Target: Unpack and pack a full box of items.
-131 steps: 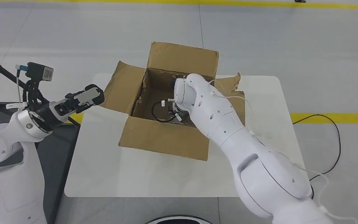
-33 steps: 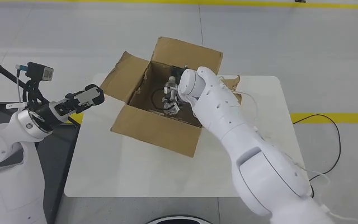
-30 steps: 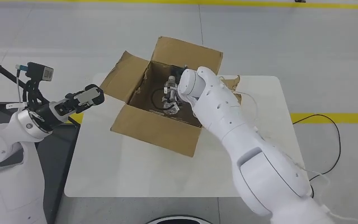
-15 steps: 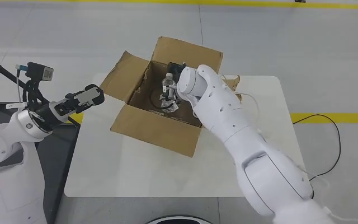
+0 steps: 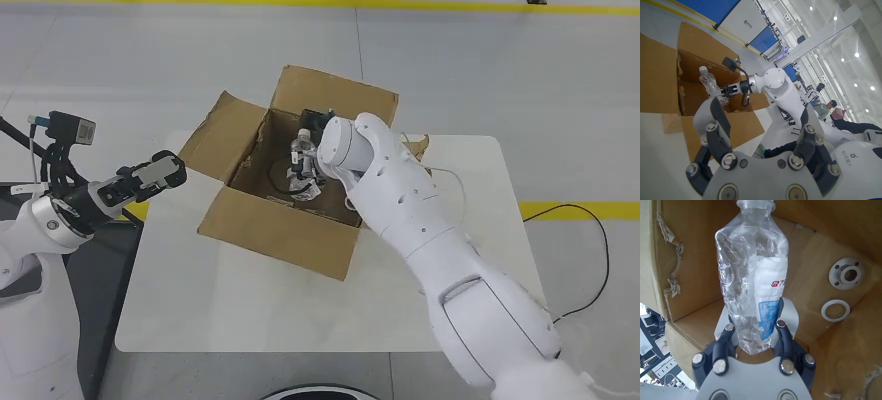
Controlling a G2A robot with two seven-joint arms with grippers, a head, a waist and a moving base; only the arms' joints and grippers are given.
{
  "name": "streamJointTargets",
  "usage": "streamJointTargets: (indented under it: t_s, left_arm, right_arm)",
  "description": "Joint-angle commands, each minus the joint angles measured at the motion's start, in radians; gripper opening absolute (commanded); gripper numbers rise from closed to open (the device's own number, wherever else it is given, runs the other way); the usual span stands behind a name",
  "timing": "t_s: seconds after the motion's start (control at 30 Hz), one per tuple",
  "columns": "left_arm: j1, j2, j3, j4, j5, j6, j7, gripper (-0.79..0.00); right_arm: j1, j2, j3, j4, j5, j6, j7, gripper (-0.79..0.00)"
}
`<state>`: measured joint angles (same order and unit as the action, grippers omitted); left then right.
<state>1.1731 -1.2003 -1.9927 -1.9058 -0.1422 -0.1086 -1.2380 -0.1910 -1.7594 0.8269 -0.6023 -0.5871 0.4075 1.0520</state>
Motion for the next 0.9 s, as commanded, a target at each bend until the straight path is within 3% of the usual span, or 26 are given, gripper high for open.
streamJointTargets:
  t_s: [0.0,0.27,0.63,0.87]
  left_arm:
    - [0.000,0.000,0.000,0.000,0.000,0.000,0.000,0.000]
    - [0.000,0.000,0.000,0.000,0.000,0.000,0.000,0.000]
    - [0.000,0.000,0.000,0.000,0.000,0.000,0.000,0.000]
    - [0.000,0.000,0.000,0.000,0.000,0.000,0.000,0.000]
  right_arm:
    - [0.000,0.000,0.000,0.000,0.000,0.000,0.000,-0.785]
    - [-0.055,0.034,0.028,-0.147,-0.095,0.017,-0.065,-0.785]
    - [-0.342,0.138,0.161,-0.711,-0.338,0.082,0.001,-0.785]
    - [-0.503,0.175,0.208,-0.987,-0.502,0.079,0.040,-0.785]
